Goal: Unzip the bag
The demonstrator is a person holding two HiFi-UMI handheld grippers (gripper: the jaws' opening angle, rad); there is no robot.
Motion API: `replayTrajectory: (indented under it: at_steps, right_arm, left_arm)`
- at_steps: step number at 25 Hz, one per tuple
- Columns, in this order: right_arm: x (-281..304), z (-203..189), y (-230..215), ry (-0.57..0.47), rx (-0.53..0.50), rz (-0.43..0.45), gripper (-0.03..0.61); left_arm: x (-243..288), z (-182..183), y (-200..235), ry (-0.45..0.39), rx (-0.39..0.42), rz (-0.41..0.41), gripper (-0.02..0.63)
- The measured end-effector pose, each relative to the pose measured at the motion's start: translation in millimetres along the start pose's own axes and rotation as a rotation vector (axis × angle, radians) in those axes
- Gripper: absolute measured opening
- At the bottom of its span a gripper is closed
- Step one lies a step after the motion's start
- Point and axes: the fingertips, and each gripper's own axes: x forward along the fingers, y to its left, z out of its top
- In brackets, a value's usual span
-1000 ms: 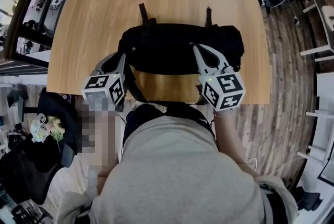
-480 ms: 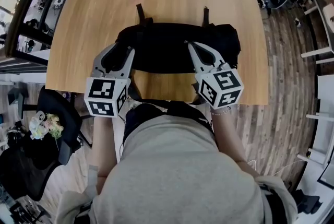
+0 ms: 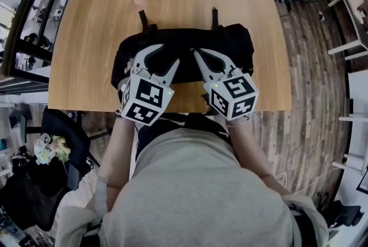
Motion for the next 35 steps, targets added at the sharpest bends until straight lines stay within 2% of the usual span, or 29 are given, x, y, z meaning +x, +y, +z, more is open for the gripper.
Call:
replayTrajectory:
  at_steps: [4, 8, 12, 17, 21, 25, 35]
  right_arm:
    - [-2, 2, -1, 0.003, -0.012, 0.009, 0.009]
    - [-2, 3, 0, 0.012, -0.041, 0.016, 0.009]
    - [-1, 4, 0, 0.011, -0.049, 0.021, 0.009]
    - [0, 4, -1, 0.004, -0.041, 0.027, 0.009]
    - [0, 3, -1, 0.005, -0.027, 0.036, 0.009]
    - [2, 0, -3, 0.012, -0.019, 0.034, 0.009]
    - [1, -1, -8, -0.011, 0.001, 0.013, 0.011]
  left_arm:
    - [15, -2, -3, 0.062, 0.034, 0.011, 0.183]
    - [24, 1, -9, 0.071, 0.078, 0.004, 0.183]
    - [33, -9, -9, 0.134, 0.113, 0.038, 0.167]
    - [36, -9, -8, 0.127, 0.092, 0.047, 0.099]
    - [35, -12, -11, 0.138, 0.115, 0.057, 0.059]
    - [36, -14, -12, 0.135, 0.126, 0.053, 0.054]
    - [33, -13, -11, 0.117, 0.094, 0.051, 0.054]
